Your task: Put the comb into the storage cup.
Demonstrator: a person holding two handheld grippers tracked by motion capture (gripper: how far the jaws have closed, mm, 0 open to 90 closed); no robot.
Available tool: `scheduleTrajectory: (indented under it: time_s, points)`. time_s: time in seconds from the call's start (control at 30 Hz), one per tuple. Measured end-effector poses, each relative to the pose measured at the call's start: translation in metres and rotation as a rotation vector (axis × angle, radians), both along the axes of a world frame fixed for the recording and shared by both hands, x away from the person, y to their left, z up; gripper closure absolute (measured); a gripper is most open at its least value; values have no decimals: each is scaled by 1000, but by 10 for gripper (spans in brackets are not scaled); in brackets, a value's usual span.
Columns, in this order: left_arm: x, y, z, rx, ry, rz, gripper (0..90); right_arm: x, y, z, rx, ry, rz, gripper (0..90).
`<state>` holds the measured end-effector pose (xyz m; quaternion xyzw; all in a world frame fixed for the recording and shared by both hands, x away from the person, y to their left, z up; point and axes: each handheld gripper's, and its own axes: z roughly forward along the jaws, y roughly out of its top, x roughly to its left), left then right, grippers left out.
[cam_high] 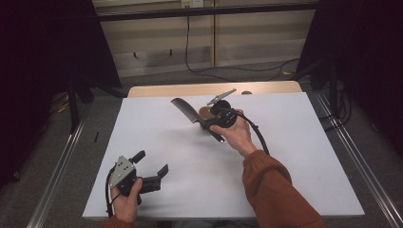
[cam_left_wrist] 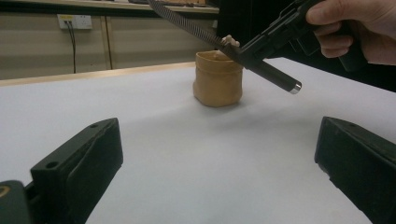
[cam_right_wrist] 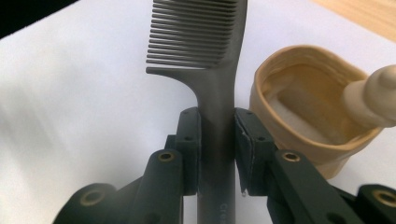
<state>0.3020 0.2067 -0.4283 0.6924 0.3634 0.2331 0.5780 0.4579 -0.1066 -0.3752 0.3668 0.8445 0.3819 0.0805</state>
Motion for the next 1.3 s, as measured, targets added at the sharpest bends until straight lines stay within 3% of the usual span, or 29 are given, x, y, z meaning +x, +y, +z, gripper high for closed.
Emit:
scheduleTrajectory:
  time_s: [0.3,0.53,0.77,1.0,1.13,1.3]
  points:
    - [0,0,0,-1,-4,-1,11,-3,-2,5,34,-29,-2,728]
    - [0,1,0,7,-1,7,11,-4,-4,9,68,-89,7,728]
    - [0,1,0,3,-2,8,11,-5,-7,12,91,-117,3,728]
    - [0,1,0,3,-2,7,11,-6,-8,15,133,-171,4,728]
    - [0,0,0,5,2,1,11,-9,-10,18,165,-235,-22,728]
    - [0,0,0,6,-1,-1,11,-11,-13,22,191,-274,-35,728]
